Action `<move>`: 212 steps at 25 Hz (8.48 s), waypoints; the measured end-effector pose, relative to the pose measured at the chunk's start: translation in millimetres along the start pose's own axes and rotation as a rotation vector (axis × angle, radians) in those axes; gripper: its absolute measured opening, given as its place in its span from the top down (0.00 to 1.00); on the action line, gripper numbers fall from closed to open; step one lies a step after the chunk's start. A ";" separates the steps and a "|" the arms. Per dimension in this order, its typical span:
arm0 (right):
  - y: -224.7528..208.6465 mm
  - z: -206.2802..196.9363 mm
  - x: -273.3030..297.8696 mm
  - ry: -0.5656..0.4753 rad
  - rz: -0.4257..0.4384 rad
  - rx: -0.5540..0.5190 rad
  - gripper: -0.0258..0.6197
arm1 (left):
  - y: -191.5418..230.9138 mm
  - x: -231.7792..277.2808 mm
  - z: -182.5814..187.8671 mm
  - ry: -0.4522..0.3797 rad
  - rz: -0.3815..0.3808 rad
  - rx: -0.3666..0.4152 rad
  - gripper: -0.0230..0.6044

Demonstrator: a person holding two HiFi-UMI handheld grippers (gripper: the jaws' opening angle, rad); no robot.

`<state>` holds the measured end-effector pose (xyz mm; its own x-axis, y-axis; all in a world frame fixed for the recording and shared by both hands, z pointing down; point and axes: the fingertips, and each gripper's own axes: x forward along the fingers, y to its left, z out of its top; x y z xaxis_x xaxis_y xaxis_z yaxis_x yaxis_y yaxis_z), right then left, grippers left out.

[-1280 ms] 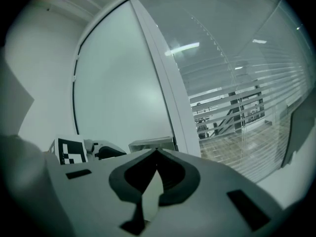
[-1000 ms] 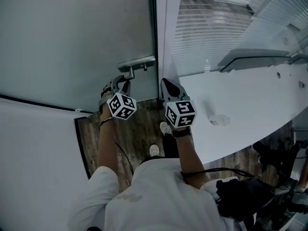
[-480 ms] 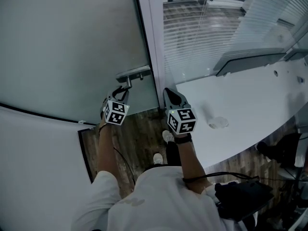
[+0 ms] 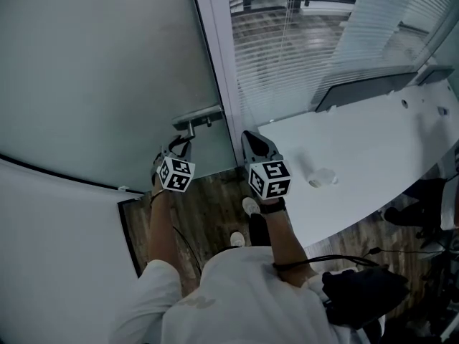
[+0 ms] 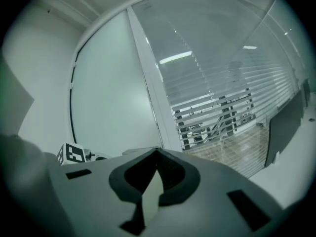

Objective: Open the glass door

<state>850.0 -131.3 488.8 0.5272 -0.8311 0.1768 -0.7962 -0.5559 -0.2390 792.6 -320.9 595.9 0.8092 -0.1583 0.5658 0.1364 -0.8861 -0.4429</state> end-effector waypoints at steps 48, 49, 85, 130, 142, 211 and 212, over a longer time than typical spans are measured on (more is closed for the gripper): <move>187.2 -63.3 -345.1 -0.093 0.195 -0.100 0.97 | -130.9 -236.1 -136.6 0.300 0.089 0.577 0.78; 187.6 -60.7 -350.6 -0.096 0.198 -0.112 0.97 | -132.4 -240.6 -140.2 0.303 0.081 0.570 0.78; 373.1 -53.5 -353.1 -0.130 0.461 -0.146 0.97 | -167.1 -460.8 -307.7 0.216 0.070 0.610 0.74; 794.5 -364.4 -311.9 0.407 1.182 -1.128 0.82 | -123.5 -875.7 -512.9 -0.285 0.824 -0.846 0.96; 925.0 -397.8 -294.0 0.291 1.174 -0.977 0.82 | -135.3 -915.1 -571.4 -0.248 0.902 -0.918 0.96; 357.7 -67.9 -394.2 -0.215 -0.006 -0.276 0.96 | -189.7 -573.0 -81.2 -0.624 0.274 -0.471 0.96; 353.8 -64.4 -396.3 -0.221 -0.012 -0.272 0.96 | -190.4 -573.3 -76.5 -0.628 0.271 -0.470 0.96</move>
<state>340.3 2.3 395.7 0.5652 -0.8240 -0.0398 -0.8236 -0.5663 0.0301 259.0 -94.8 409.0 0.9670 -0.2435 -0.0744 -0.2499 -0.9638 -0.0926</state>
